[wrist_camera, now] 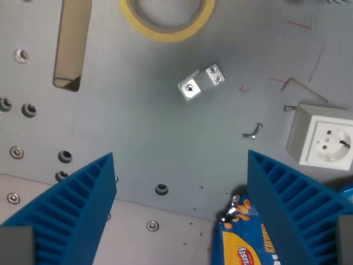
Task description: Move in base positive y
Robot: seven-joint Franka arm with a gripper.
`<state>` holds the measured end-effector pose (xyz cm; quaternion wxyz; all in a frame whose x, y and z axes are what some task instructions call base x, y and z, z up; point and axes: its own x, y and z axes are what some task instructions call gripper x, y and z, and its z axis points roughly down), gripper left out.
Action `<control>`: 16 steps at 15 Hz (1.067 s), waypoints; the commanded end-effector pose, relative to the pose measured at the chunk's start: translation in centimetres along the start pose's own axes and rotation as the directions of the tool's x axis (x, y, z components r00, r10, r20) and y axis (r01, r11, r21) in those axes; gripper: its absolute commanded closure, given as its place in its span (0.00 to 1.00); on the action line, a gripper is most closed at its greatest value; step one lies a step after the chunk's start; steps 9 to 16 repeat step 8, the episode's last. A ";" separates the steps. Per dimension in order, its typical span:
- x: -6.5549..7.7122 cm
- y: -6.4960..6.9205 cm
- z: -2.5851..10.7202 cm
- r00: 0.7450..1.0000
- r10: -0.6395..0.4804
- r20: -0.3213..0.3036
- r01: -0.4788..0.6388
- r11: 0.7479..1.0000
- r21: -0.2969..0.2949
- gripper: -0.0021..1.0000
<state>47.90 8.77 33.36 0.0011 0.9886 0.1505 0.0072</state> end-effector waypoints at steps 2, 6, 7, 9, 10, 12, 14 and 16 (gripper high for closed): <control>1.8 -1.7 -0.2 1.000 0.016 0.023 -0.016 1.000 0.002 0.00; 3.0 -3.6 -0.2 1.000 0.016 0.023 -0.016 1.000 0.002 0.00; 3.3 -4.1 -0.2 1.000 0.016 0.023 -0.016 1.000 0.002 0.00; 3.6 -4.6 -0.1 1.000 0.016 0.023 -0.016 1.000 0.002 0.00; 3.6 -4.6 -0.1 1.000 0.016 0.023 -0.016 1.000 0.002 0.00; 3.6 -4.6 -0.1 1.000 0.016 0.023 -0.016 1.000 0.002 0.00; 3.6 -4.6 -0.1 1.000 0.016 0.023 -0.016 1.000 0.002 0.00; 3.6 -4.6 -0.1 1.000 0.016 0.023 -0.016 1.000 0.002 0.00</control>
